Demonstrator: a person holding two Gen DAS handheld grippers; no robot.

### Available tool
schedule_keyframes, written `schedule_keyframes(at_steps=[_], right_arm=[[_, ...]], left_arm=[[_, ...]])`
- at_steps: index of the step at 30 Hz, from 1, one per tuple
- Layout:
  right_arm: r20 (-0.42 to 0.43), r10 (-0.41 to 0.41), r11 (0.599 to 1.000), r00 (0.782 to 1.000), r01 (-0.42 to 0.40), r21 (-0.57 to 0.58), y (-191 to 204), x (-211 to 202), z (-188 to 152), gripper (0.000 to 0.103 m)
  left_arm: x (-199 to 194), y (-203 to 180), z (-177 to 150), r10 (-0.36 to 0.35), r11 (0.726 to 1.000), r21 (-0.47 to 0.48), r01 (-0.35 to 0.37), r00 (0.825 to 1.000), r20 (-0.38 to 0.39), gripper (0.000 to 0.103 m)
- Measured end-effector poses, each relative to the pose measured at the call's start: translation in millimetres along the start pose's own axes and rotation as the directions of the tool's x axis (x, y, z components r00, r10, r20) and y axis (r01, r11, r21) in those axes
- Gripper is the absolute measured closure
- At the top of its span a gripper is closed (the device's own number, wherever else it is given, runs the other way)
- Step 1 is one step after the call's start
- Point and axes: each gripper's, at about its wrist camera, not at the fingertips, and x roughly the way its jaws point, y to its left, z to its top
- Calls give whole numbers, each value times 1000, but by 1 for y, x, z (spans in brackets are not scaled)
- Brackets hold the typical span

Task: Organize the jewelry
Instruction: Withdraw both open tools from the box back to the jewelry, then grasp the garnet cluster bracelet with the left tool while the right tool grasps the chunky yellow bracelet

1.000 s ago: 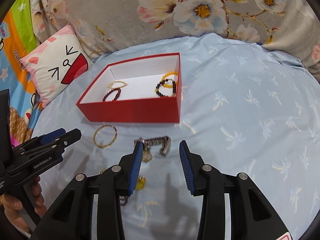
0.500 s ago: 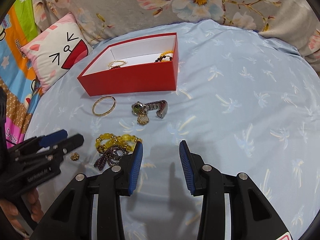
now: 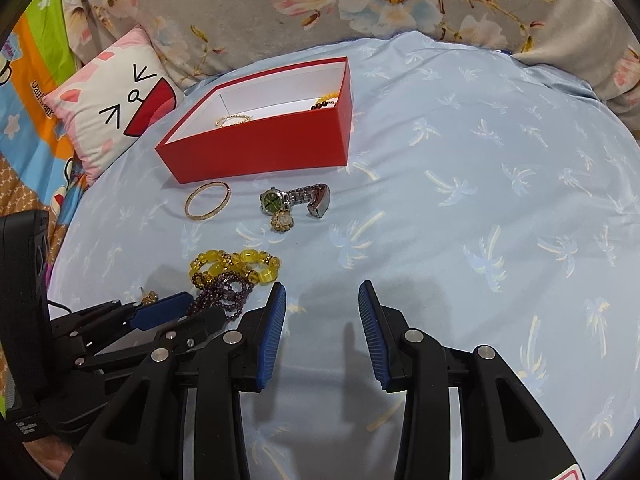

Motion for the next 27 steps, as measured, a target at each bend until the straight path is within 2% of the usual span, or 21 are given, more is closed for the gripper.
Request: schedule_keyframes(at_steps=[2,10,19,24,27], right_arm=[[-7,9,1000,1000,-9,-5,2,3,-1,65],[-17,41,998,999,-41,-43,16,15,3,66],[-22,76,991,997,-78,-110,34,36,14,66],[-24,91,989,996,-93,-115,32,47,24,66],[-30,128,986,991,-130,-102,30,52,32,66]], left_arm=[[1,2,1,-13,1000,-3,13,1000,-5,94],[-11,9,4,-23,1000,-4,23,1000,16,96],[-34,34,14,21,999,-51,-17,998,67,97],[-31,46,15,50,996,-72,-45,997,61,96],[-27,49,14,60,995,-79,-56,997,51,96]])
